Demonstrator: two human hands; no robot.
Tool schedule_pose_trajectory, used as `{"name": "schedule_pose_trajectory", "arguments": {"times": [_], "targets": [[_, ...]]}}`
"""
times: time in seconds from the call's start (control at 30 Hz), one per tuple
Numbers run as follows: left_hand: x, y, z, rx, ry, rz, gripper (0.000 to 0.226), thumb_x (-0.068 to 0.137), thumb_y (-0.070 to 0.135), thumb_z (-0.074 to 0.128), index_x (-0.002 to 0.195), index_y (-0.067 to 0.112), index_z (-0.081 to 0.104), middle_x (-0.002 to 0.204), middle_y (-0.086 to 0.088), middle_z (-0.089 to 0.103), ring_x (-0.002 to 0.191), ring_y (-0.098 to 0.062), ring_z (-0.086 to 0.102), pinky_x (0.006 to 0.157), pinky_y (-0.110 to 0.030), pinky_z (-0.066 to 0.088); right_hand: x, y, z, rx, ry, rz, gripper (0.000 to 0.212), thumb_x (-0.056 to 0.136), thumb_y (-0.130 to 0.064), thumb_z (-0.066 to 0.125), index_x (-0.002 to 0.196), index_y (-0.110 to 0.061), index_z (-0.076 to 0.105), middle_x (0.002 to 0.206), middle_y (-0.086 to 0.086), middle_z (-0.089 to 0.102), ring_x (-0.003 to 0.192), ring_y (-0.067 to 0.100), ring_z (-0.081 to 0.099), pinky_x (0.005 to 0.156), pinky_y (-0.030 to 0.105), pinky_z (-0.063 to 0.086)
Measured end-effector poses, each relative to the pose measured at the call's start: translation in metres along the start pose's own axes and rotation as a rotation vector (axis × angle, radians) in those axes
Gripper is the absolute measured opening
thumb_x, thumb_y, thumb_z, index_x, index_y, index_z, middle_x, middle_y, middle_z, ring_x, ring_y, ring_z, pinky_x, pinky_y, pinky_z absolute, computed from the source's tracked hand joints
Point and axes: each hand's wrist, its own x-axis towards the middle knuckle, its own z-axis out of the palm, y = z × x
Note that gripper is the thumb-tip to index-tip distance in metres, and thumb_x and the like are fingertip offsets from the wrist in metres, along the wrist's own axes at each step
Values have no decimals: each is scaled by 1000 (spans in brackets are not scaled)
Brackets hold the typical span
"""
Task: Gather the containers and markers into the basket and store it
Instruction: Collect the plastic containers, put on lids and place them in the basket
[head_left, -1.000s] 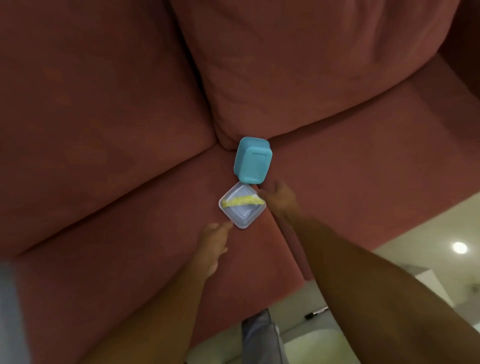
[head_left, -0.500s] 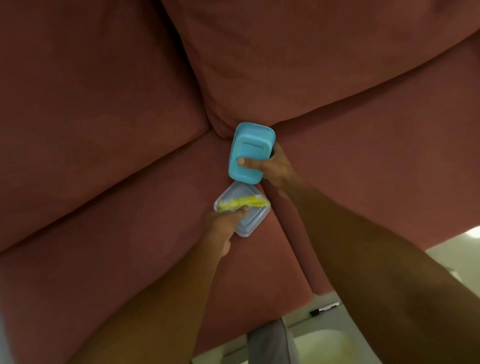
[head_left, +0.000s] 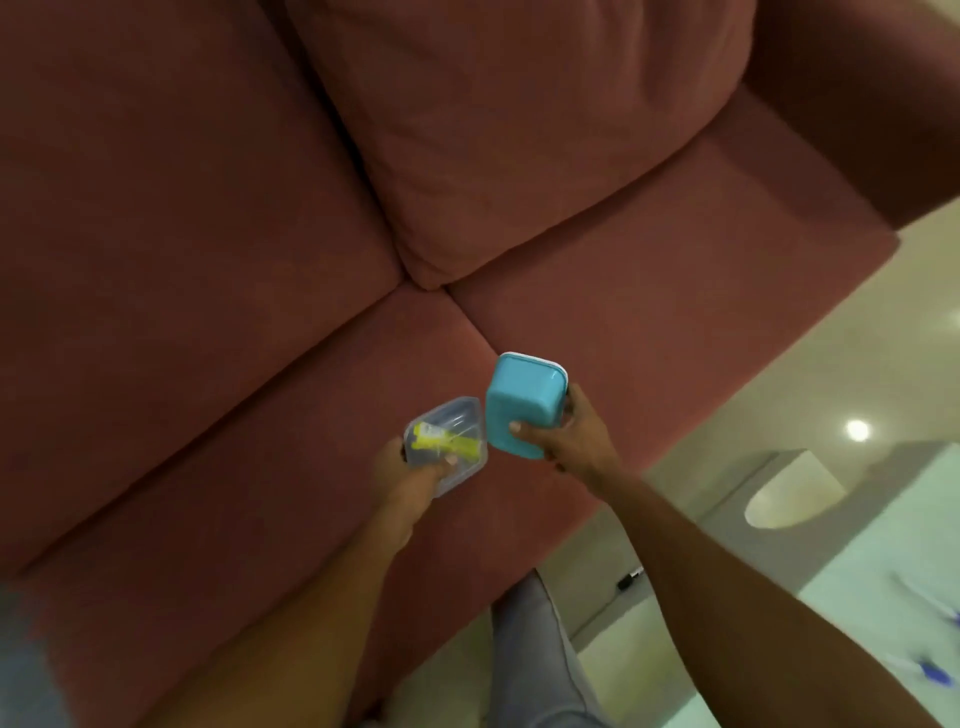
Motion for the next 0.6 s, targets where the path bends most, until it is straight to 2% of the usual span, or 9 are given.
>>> {"name": "schedule_pose_trajectory", "arguments": {"times": [0.07,0.13,0.17,0.23,0.33,0.4,0.47,0.5,0.6], "targets": [[-33,-10,-16,-1,-58,94,36,70,12,86,101,14,68,85,-2,72,67,-13,67,50,-23,50,-55,9,7,116,31,-1,67,66,-11,88,118,-25,50,108,7,62,61,20,62,50,35,54],[-60,-21,-35,-103,-161,106,36,76,2,79,108,9,64,85,-10,72,62,-19,67,44,-26,52,-106,19,17,231,66,-37,71,69,8,78,124,-22,45,123,10,56,78,27,66,58,38,57],[-77,-29,-49,-146,-218,119,38,77,-4,76,110,9,62,89,-12,71,66,-21,68,49,-30,57,-135,25,23,304,84,-69,73,70,13,75,127,-20,43,127,9,53,89,29,66,63,38,57],[-106,-47,-78,-129,-280,216,46,71,-15,73,107,10,59,94,-9,68,76,-19,66,62,-34,59,-187,41,35,512,66,-139,68,73,14,72,129,-12,42,127,10,54,99,27,64,72,37,56],[-152,-73,-107,-40,-309,332,53,67,-21,71,105,11,55,96,-4,63,79,-13,59,65,-24,51,-247,62,59,729,-40,-159,38,80,1,67,111,-12,52,111,11,56,93,20,63,86,38,50],[-179,-87,-113,-18,-362,397,51,69,-23,65,108,9,56,104,-6,61,86,-15,59,67,-21,50,-269,72,83,479,-92,-108,23,85,-3,63,105,-14,61,101,10,58,90,21,60,90,43,46],[-191,-96,-111,-11,-368,433,45,74,-20,63,112,3,58,105,-8,61,84,-12,60,66,-13,50,-277,78,109,187,-114,-130,22,88,-10,58,105,-16,69,96,7,63,90,21,56,87,41,45],[-194,-101,-110,-46,-341,412,43,76,-17,65,115,1,59,106,-9,63,85,-13,62,69,-15,52,-280,81,120,108,-117,-141,24,86,-18,58,106,-20,72,98,3,67,91,18,58,85,36,45],[-200,-120,-109,-162,-257,311,39,80,-15,64,115,2,62,113,-15,65,100,-27,65,84,-37,57,-281,89,139,-114,-125,-133,43,69,-52,63,104,-30,75,101,-9,72,92,5,65,81,22,49]]}}
